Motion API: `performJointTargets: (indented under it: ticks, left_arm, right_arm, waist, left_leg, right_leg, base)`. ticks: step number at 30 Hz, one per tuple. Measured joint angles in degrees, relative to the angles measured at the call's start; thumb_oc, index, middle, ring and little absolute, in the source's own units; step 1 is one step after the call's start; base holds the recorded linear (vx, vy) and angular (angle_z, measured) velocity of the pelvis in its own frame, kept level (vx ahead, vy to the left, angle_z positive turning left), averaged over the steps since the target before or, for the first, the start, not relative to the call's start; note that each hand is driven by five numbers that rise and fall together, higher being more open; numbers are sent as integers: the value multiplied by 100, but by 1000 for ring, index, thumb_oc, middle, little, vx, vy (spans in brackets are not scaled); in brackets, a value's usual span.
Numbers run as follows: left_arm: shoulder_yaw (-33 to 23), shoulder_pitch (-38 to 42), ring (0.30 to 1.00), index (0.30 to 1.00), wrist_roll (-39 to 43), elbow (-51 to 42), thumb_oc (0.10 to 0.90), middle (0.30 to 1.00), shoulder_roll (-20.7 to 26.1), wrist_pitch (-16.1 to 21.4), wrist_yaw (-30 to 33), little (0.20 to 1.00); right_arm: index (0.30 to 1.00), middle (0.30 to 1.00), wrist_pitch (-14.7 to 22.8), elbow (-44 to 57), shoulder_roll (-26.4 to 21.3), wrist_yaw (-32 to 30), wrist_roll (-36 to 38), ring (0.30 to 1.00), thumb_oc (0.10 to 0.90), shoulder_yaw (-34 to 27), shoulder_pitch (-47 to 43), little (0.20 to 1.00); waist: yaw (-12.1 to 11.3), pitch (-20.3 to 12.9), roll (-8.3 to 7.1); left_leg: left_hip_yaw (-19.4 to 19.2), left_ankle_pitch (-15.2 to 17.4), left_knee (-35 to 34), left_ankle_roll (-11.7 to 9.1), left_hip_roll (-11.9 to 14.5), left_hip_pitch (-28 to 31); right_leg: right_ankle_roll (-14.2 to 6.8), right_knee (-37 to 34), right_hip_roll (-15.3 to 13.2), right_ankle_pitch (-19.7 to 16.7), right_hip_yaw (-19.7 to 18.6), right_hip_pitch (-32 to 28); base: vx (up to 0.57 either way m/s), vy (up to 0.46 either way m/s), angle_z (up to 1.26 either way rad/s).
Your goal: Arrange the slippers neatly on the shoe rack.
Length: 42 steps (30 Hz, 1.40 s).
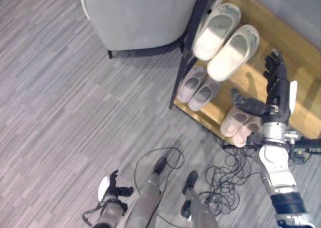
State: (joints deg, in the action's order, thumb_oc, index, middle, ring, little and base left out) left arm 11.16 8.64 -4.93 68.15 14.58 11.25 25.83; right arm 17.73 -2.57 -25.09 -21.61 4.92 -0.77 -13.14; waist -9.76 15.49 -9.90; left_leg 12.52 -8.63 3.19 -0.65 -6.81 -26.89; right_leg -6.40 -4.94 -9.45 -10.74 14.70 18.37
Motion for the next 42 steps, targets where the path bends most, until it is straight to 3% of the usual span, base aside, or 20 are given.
performJointTargets:
  ticks: [11, 15, 24, 28, 36, 42]
  left_arm:
    - [-11, -220, 900, 900, 3, 123, 800, 900, -5, 13, -25, 900]
    - [-6, -322, 900, 900, 4, 191, 800, 900, -7, 12, -23, 900]
    - [42, -311, 900, 900, 5, 222, 800, 900, 4, 35, -11, 900]
    - [48, -304, 900, 900, 10, 222, 800, 900, 4, 51, 5, 900]
    - [87, -225, 900, 900, 17, 212, 800, 900, -21, 81, 92, 900]
    - [100, -33, 900, 900, 20, 208, 800, 900, -23, 138, 110, 900]
  right_arm:
    - [900, 900, -20, -28, 11, 56, -52, 900, 800, 458, -49, 900]
    - [900, 900, -50, -380, 33, 52, -176, 900, 800, 478, -124, 900]
    - [900, 900, -207, -1205, 26, -24, -264, 900, 800, 572, -620, 900]
    - [900, 900, -239, -1404, 5, -120, -263, 900, 800, 573, -882, 900]
    - [900, 900, -244, -1599, -129, -478, -257, 900, 800, 566, -1515, 900]
    - [900, 900, -237, -1831, -529, -744, -266, 900, 800, 562, -1864, 900]
  waist:
    - [-10, -193, -67]
    - [-42, -424, -75]
    - [-156, -429, -76]
    - [-165, -407, -47]
    - [-223, -92, 285]
    - [-265, 87, 196]
  left_leg:
    - [-130, 87, 192, 96, -88, -33]
    - [-121, 88, 192, 99, -146, -160]
    - [-114, 100, 194, 115, -142, -290]
    - [-113, 96, 188, 110, -135, -404]
    - [22, 46, 31, 63, -123, -401]
    - [26, 36, -65, 49, -57, -397]
  right_leg:
    - [-191, -44, -88, 160, -173, -41]
    - [-203, -4, -129, 154, -177, 58]
    - [-165, -3, -99, 45, -177, 188]
    - [-164, -4, -95, 45, -174, 302]
    - [-122, -4, -73, 34, -109, 334]
    - [-95, -5, -21, 58, -90, 380]
  base:
    - [-6, -3, -3]
    - [5, -5, 7]
    - [-2, -1, 2]
    - [0, 0, 0]
    - [18, 1, 5]
    - [16, -14, -2]
